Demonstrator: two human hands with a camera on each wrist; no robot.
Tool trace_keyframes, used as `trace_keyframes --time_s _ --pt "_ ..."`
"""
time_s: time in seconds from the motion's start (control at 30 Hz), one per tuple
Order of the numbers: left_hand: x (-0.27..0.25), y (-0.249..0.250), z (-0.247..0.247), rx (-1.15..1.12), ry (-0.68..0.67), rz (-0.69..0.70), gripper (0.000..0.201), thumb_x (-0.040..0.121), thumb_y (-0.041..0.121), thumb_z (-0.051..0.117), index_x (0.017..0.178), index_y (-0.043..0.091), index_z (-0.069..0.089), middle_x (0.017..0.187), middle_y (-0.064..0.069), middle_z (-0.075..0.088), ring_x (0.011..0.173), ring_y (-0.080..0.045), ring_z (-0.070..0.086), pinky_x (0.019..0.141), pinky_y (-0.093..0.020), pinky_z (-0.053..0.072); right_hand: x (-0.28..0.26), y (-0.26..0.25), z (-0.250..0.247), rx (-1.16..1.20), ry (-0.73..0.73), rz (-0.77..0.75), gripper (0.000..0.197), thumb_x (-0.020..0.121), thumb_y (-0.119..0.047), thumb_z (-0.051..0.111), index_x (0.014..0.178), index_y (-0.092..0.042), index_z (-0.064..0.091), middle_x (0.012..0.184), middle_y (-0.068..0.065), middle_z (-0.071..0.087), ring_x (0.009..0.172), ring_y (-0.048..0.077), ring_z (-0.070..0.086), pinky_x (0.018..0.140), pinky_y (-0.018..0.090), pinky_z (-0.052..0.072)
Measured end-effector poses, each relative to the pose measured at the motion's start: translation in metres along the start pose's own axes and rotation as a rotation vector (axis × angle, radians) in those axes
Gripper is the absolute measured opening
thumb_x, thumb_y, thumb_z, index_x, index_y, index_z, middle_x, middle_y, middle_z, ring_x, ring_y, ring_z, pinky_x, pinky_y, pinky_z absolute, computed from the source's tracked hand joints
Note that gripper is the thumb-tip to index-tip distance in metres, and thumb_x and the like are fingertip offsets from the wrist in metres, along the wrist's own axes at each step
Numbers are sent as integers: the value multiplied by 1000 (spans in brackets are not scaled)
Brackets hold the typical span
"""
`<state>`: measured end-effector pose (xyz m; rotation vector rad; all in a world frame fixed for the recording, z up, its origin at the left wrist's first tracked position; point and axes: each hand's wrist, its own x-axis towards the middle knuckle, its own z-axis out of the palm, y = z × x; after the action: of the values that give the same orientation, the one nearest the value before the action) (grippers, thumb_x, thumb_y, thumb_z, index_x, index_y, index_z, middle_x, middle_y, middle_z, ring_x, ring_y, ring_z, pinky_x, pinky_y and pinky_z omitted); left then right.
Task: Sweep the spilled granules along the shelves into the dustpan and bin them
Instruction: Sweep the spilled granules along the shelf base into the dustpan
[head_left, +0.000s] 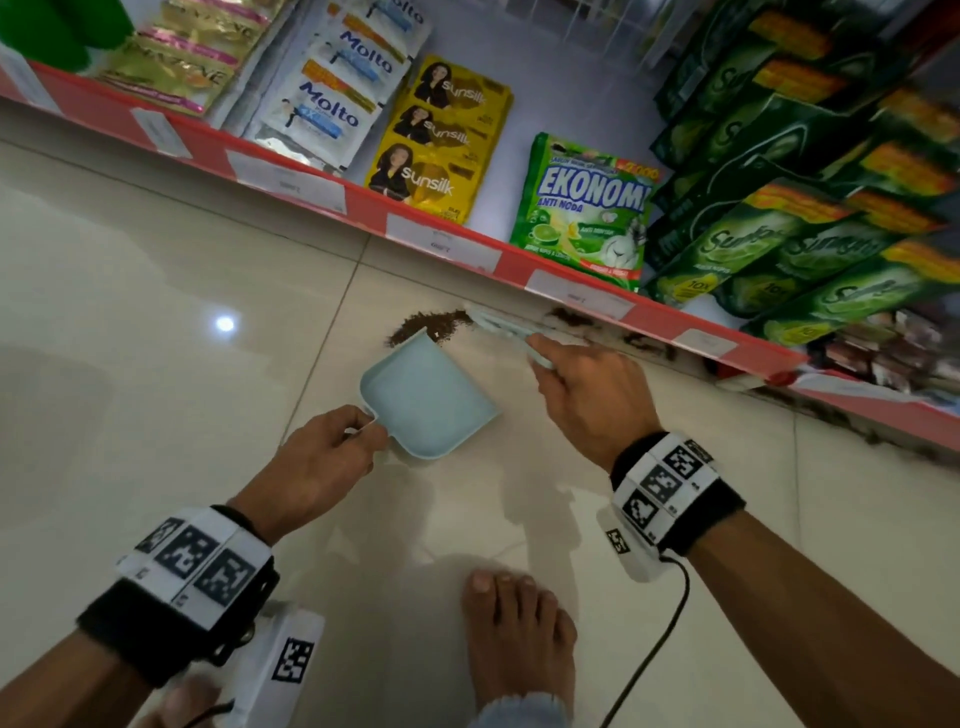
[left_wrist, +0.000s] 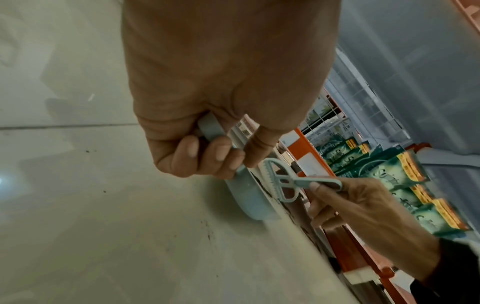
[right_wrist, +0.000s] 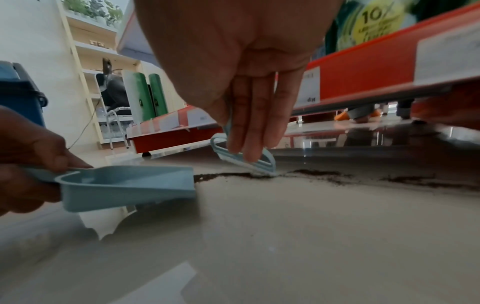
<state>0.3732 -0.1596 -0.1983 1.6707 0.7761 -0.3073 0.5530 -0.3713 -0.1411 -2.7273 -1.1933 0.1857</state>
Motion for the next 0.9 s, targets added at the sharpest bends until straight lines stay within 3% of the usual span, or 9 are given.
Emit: trace_keyframes --time_s 0.07,0.13,0.27,0.37,0.53,0.63,0.77,0.83,0.9 --pt "4 2 7 -10 -30 -3 21 94 35 59 80 19 60 47 14 52 42 -2 42 50 -28 33 -5 5 -7 -38 127 10 35 97 -22 53 131 -17 60 86 11 74 73 37 67 60 41 54" --pt "6 4 13 -20 -53 -15 21 92 36 60 80 20 61 46 15 53 42 -3 42 51 -29 32 -5 17 -13 -129 196 76 38 92 -16 58 130 -16 60 90 16 73 75 39 68 60 41 53" --pt "13 10 20 -42 -74 -18 25 82 46 60 80 21 63 48 15 55 47 -9 43 53 -30 33 -3 35 -8 -369 66 251 32 95 -19 50 126 -23 58 92 10 73 83 35 69 64 38 51" --pt "18 14 26 -36 -78 -20 20 87 41 62 80 22 63 47 14 55 46 -8 44 51 -30 33 -4 39 2 -337 11 276 34 94 -18 51 127 -23 58 87 8 73 80 34 69 64 35 50" --pt "23 15 32 -41 -91 -4 20 93 37 62 80 21 63 47 13 54 40 -3 43 50 -29 33 -10 23 6 -136 61 85 24 93 -29 49 110 -22 64 87 3 73 71 31 68 54 30 42" --pt "24 14 34 -59 -83 -10 21 94 36 62 81 19 63 46 12 53 40 -4 42 50 -29 32 -14 24 -4 -136 184 61 29 94 -32 51 116 -23 67 88 1 75 65 29 68 52 31 51" --pt "24 11 37 -49 -90 -12 20 94 32 61 82 16 63 46 13 53 40 -2 42 49 -27 33 -21 55 -19 -293 302 199 14 88 -28 62 95 -20 72 69 3 71 52 29 63 49 26 42" --pt "25 12 39 -49 -93 -12 19 94 32 61 81 17 62 46 14 54 39 -2 43 48 -26 34 -26 69 -21 -368 275 308 13 88 -27 62 82 -17 68 61 6 66 47 30 60 50 26 36" --pt "27 16 43 -56 -99 -4 19 93 31 61 81 16 62 46 13 54 39 -1 43 47 -24 35 -30 78 -18 -433 234 389 10 87 -26 65 84 -17 68 62 8 65 49 31 61 52 26 33"
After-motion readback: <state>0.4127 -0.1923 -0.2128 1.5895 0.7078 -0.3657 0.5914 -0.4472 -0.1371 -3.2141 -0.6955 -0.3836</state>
